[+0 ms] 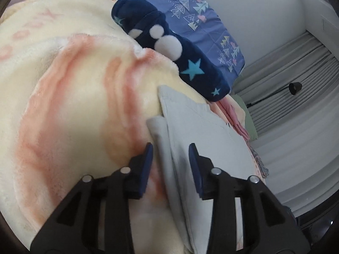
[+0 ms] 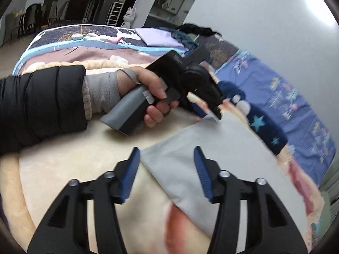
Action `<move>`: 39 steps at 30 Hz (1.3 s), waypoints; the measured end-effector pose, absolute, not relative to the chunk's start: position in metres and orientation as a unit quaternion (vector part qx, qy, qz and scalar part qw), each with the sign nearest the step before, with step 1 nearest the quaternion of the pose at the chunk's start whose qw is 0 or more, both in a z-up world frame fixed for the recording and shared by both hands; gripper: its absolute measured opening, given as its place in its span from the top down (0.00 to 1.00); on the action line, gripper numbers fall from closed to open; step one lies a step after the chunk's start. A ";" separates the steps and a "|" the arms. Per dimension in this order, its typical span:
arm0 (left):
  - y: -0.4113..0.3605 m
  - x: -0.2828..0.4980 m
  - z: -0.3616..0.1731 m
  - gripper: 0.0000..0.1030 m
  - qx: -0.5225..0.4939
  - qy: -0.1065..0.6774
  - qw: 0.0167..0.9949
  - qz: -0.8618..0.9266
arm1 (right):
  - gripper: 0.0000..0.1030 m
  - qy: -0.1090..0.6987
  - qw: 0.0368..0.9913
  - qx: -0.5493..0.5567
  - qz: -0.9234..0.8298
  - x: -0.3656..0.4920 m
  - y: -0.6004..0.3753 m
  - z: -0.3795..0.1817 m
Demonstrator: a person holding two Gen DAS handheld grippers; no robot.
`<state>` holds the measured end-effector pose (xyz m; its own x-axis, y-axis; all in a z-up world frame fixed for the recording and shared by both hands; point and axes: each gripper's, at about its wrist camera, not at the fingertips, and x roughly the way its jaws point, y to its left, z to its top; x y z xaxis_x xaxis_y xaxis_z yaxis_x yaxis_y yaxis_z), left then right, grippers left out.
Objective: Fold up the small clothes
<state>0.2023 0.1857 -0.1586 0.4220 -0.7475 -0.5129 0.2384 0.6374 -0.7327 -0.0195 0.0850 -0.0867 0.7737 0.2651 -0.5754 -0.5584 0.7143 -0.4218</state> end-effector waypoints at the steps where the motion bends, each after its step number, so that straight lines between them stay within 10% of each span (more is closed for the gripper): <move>1: 0.184 0.202 -0.159 0.54 -0.293 0.437 0.788 -0.320 | 0.47 0.246 0.889 -0.313 0.227 -0.021 0.084 -0.089; 12: 0.174 0.205 -0.162 0.50 -0.275 0.441 0.788 -0.331 | 0.50 0.235 0.852 -0.437 0.166 0.000 0.117 -0.131; 13: 0.174 0.205 -0.162 0.50 -0.274 0.441 0.788 -0.331 | 0.55 0.224 0.851 -0.449 0.155 0.002 0.121 -0.135; 15: 0.172 0.205 -0.162 0.50 -0.270 0.442 0.789 -0.330 | 0.98 0.244 0.845 -0.448 0.160 0.009 0.126 -0.142; 19: 0.174 0.204 -0.161 0.55 -0.283 0.436 0.785 -0.337 | 0.98 0.230 0.867 -0.406 0.175 -0.002 0.124 -0.118; 21: 0.176 0.206 -0.162 0.91 -0.303 0.433 0.776 -0.345 | 0.98 0.249 0.877 -0.366 0.186 0.004 0.114 -0.107; 25: 0.179 0.208 -0.169 0.91 -0.312 0.444 0.775 -0.324 | 0.97 0.270 0.868 -0.371 0.188 0.002 0.109 -0.118; 29: 0.173 0.208 -0.169 0.85 -0.288 0.449 0.787 -0.310 | 0.56 0.232 0.866 -0.407 0.175 -0.022 0.110 -0.119; 34: 0.159 0.209 -0.167 0.76 -0.247 0.455 0.799 -0.305 | 0.56 0.247 0.857 -0.422 0.161 -0.003 0.118 -0.132; 35: 0.156 0.211 -0.167 0.76 -0.240 0.457 0.801 -0.302 | 0.65 0.253 0.859 -0.413 0.164 0.005 0.120 -0.134; 36: 0.155 0.211 -0.166 0.80 -0.237 0.456 0.803 -0.300 | 0.96 0.262 0.859 -0.407 0.166 0.011 0.122 -0.135; 39: 0.160 0.212 -0.159 0.91 -0.253 0.453 0.801 -0.299 | 0.98 0.260 0.871 -0.381 0.169 0.012 0.119 -0.123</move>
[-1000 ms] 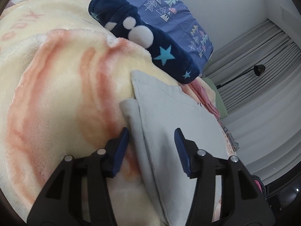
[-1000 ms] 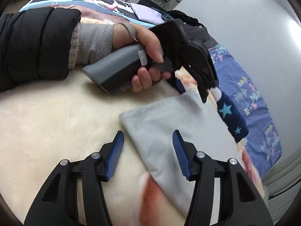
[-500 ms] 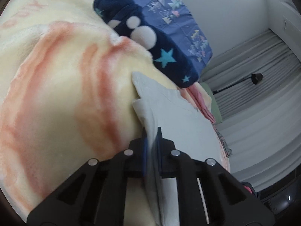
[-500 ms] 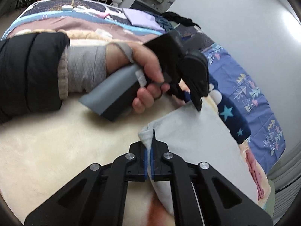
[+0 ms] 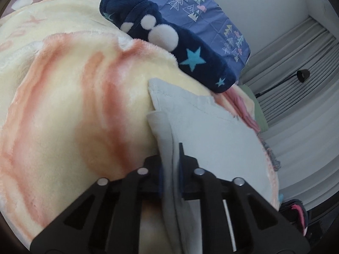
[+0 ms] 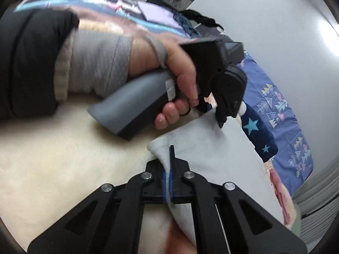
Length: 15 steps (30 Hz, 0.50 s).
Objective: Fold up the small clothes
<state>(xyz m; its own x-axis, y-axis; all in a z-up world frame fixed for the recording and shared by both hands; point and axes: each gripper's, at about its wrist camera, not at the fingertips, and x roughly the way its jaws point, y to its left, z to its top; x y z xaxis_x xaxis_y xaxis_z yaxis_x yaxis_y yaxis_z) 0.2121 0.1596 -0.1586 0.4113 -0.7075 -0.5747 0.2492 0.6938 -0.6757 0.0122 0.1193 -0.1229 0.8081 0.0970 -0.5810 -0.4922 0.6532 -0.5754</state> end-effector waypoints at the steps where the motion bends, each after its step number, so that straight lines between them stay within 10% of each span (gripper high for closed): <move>1: 0.161 0.212 -0.153 0.91 -0.259 0.448 0.801 -0.300 | 0.98 0.251 0.879 -0.369 0.169 0.009 0.116 -0.116; 15: 0.075 0.205 -0.073 0.91 -0.152 0.448 0.831 -0.294 | 0.98 0.243 0.947 -0.123 0.172 0.001 0.009 -0.037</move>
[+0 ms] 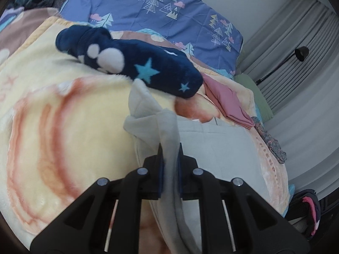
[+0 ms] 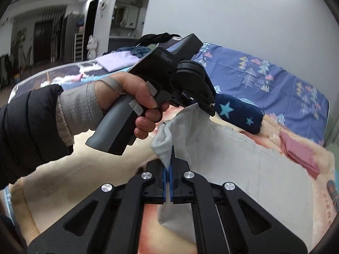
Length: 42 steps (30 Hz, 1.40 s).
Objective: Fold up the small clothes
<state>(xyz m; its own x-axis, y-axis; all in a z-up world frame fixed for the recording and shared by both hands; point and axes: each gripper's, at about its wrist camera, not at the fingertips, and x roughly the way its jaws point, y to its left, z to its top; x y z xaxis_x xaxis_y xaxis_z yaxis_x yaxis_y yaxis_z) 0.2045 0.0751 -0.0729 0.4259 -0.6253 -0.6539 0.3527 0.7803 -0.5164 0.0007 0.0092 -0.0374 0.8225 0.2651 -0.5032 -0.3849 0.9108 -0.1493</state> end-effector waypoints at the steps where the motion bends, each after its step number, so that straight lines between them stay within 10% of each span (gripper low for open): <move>1: 0.067 0.204 -0.068 0.91 -0.145 0.447 0.832 -0.293 | 0.98 0.242 0.949 -0.108 0.170 -0.002 0.000 -0.035; 42: -0.312 0.146 -0.081 0.91 0.131 0.456 0.824 -0.308 | 0.98 0.251 0.928 0.274 0.023 -0.087 -0.318 -0.096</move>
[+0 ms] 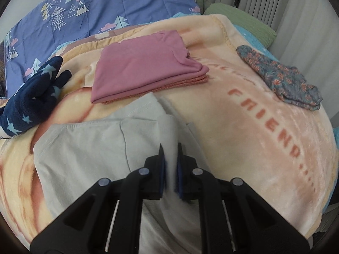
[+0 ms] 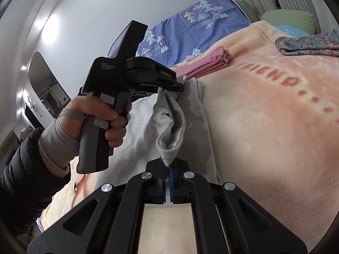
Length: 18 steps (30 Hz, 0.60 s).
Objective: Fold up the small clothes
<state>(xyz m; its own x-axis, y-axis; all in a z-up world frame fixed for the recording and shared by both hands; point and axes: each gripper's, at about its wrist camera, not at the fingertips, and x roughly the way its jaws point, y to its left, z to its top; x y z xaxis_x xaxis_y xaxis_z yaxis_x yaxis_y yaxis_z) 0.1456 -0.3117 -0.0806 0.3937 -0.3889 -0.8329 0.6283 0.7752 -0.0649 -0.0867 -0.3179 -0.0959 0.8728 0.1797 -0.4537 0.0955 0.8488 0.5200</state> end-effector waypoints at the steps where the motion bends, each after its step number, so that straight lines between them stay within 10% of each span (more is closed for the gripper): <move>1: -0.311 0.144 -0.077 0.91 0.128 0.453 0.825 -0.313 | 0.98 0.246 0.929 0.274 0.026 -0.087 -0.318 -0.094; 5: -0.318 0.137 -0.079 0.87 0.148 0.450 0.816 -0.333 | 0.98 0.236 0.933 0.272 0.023 -0.093 -0.318 -0.090; 9: -0.316 0.130 -0.085 0.39 0.162 0.438 0.826 -0.314 | 0.98 0.263 0.912 0.314 0.017 -0.089 -0.331 -0.106; 18: -0.209 0.039 -0.020 0.10 0.193 0.289 0.877 -0.332 | 0.98 0.270 0.894 0.356 0.039 -0.097 -0.338 -0.115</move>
